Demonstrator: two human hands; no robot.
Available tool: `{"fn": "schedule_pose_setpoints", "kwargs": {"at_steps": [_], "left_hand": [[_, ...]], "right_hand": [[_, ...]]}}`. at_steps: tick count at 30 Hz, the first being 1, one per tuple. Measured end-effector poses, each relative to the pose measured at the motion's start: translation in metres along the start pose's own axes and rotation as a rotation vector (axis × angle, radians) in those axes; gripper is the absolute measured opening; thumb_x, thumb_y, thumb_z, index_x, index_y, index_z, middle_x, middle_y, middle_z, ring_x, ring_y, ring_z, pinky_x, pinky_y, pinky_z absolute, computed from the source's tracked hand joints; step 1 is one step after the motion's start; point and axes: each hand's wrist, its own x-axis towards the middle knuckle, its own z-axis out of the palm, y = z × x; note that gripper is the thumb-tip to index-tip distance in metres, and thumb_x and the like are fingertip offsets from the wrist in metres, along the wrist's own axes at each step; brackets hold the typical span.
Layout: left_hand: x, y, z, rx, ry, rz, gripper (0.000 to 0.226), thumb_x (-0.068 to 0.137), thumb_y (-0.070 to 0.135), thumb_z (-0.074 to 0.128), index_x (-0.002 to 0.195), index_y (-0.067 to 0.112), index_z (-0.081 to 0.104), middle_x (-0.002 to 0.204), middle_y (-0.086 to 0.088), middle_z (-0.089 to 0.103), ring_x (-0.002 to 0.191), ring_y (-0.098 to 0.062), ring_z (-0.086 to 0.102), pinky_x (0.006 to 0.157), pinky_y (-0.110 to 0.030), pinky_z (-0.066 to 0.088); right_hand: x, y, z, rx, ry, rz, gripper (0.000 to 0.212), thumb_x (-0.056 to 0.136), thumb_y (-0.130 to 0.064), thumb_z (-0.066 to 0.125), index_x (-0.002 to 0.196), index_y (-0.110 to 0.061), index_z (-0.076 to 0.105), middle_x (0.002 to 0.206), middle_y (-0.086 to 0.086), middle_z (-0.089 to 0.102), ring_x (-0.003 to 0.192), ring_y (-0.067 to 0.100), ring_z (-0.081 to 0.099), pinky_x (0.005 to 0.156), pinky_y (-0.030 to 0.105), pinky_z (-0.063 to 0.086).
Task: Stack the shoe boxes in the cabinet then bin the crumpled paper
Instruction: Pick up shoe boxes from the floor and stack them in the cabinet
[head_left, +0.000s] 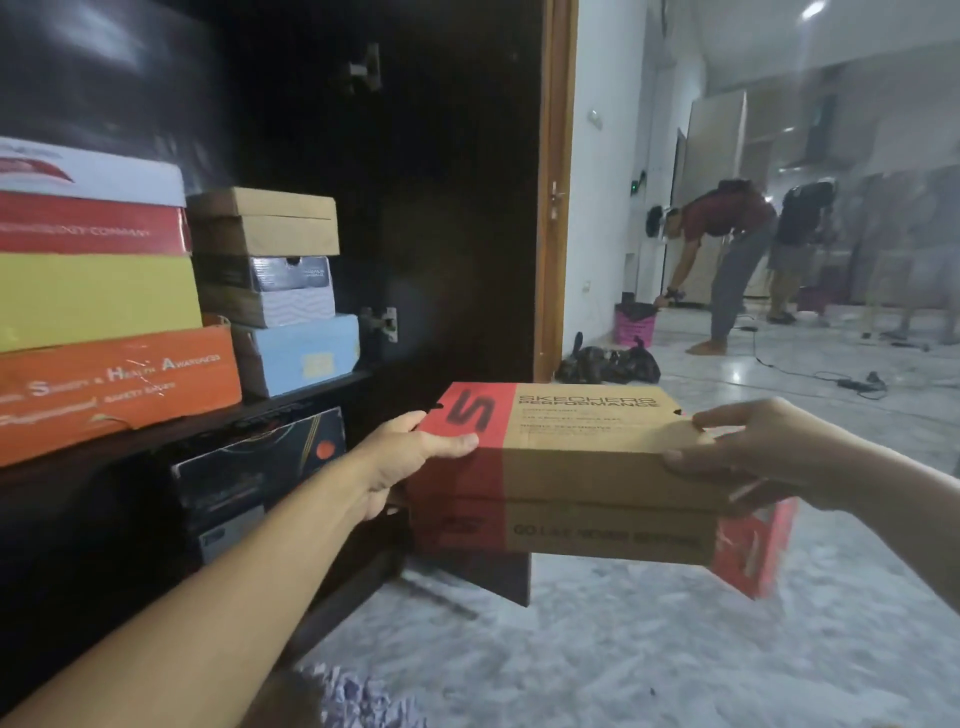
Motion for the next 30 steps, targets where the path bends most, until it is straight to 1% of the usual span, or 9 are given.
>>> {"fn": "schedule_pose_setpoints", "kwargs": {"at_steps": [2, 7, 11, 16, 19, 22, 24, 27, 30], "left_hand": [[-0.013, 0.016, -0.022, 0.020, 0.056, 0.032, 0.043, 0.070, 0.029, 0.082, 0.110, 0.024, 0.067, 0.110, 0.009, 0.069, 0.110, -0.011, 0.054, 0.090, -0.031, 0.028], [-0.039, 0.058, -0.076, 0.022, 0.205, 0.106, 0.036, 0.073, 0.026, 0.081, 0.107, 0.022, 0.068, 0.108, 0.006, 0.069, 0.104, -0.012, 0.053, 0.092, -0.033, 0.026], [-0.053, 0.089, -0.112, 0.023, 0.365, 0.178, 0.037, 0.068, 0.031, 0.085, 0.100, 0.024, 0.068, 0.109, 0.006, 0.068, 0.108, -0.016, 0.055, 0.094, -0.037, 0.033], [-0.063, 0.129, -0.152, 0.003, 0.541, 0.302, 0.031, 0.069, 0.026, 0.084, 0.094, 0.024, 0.066, 0.106, 0.006, 0.068, 0.104, -0.015, 0.055, 0.086, -0.030, 0.030], [-0.066, 0.152, -0.177, -0.001, 0.627, 0.350, 0.036, 0.067, 0.024, 0.085, 0.100, 0.021, 0.071, 0.103, 0.003, 0.074, 0.098, -0.014, 0.065, 0.076, -0.027, 0.039], [-0.074, 0.175, -0.195, -0.024, 0.696, 0.394, 0.024, 0.073, 0.018, 0.082, 0.093, 0.021, 0.068, 0.086, 0.004, 0.074, 0.073, -0.009, 0.070, 0.058, -0.019, 0.047], [-0.077, 0.190, -0.206, -0.036, 0.746, 0.417, 0.030, 0.074, 0.019, 0.081, 0.101, 0.020, 0.068, 0.085, 0.004, 0.074, 0.064, -0.006, 0.070, 0.047, -0.016, 0.046], [-0.074, 0.208, -0.226, -0.040, 0.850, 0.434, 0.037, 0.072, 0.026, 0.082, 0.105, 0.020, 0.067, 0.092, 0.003, 0.074, 0.082, -0.013, 0.070, 0.059, -0.025, 0.044], [-0.068, 0.227, -0.247, -0.069, 0.943, 0.440, 0.045, 0.071, 0.028, 0.084, 0.109, 0.016, 0.065, 0.094, 0.000, 0.073, 0.082, -0.016, 0.070, 0.064, -0.028, 0.051]], "right_hand": [[0.003, -0.021, 0.009, 0.007, -0.010, -0.058, 0.100, 0.048, -0.031, 0.094, 0.137, -0.010, 0.053, 0.094, 0.017, 0.073, 0.074, 0.033, 0.074, 0.065, 0.049, 0.062], [0.011, -0.080, 0.033, 0.054, -0.026, -0.183, 0.073, 0.067, -0.027, 0.087, 0.131, -0.008, 0.058, 0.094, 0.010, 0.072, 0.083, 0.033, 0.071, 0.072, 0.052, 0.061], [0.026, -0.126, 0.046, 0.117, -0.059, -0.232, 0.081, 0.053, -0.038, 0.086, 0.124, -0.006, 0.062, 0.101, 0.008, 0.070, 0.088, 0.030, 0.069, 0.067, 0.045, 0.062], [0.041, -0.185, 0.060, 0.241, -0.073, -0.368, 0.083, 0.046, -0.036, 0.084, 0.122, -0.011, 0.062, 0.107, 0.009, 0.066, 0.093, 0.030, 0.067, 0.077, 0.053, 0.060], [0.052, -0.221, 0.067, 0.315, -0.081, -0.435, 0.089, 0.047, -0.035, 0.086, 0.129, -0.013, 0.058, 0.111, 0.010, 0.065, 0.097, 0.032, 0.067, 0.076, 0.055, 0.060], [0.059, -0.256, 0.073, 0.370, -0.099, -0.510, 0.089, 0.048, -0.032, 0.086, 0.130, -0.012, 0.057, 0.112, 0.010, 0.064, 0.098, 0.032, 0.066, 0.075, 0.053, 0.060], [0.061, -0.279, 0.077, 0.404, -0.102, -0.561, 0.080, 0.055, -0.029, 0.087, 0.128, -0.010, 0.058, 0.104, 0.009, 0.064, 0.092, 0.029, 0.066, 0.071, 0.050, 0.060], [0.068, -0.312, 0.086, 0.481, -0.098, -0.615, 0.069, 0.064, -0.025, 0.088, 0.125, -0.009, 0.060, 0.098, 0.006, 0.061, 0.086, 0.025, 0.064, 0.067, 0.047, 0.059], [0.078, -0.346, 0.101, 0.553, -0.105, -0.656, 0.057, 0.068, -0.021, 0.087, 0.118, -0.009, 0.062, 0.090, 0.002, 0.059, 0.077, 0.019, 0.061, 0.070, 0.046, 0.059]]}}
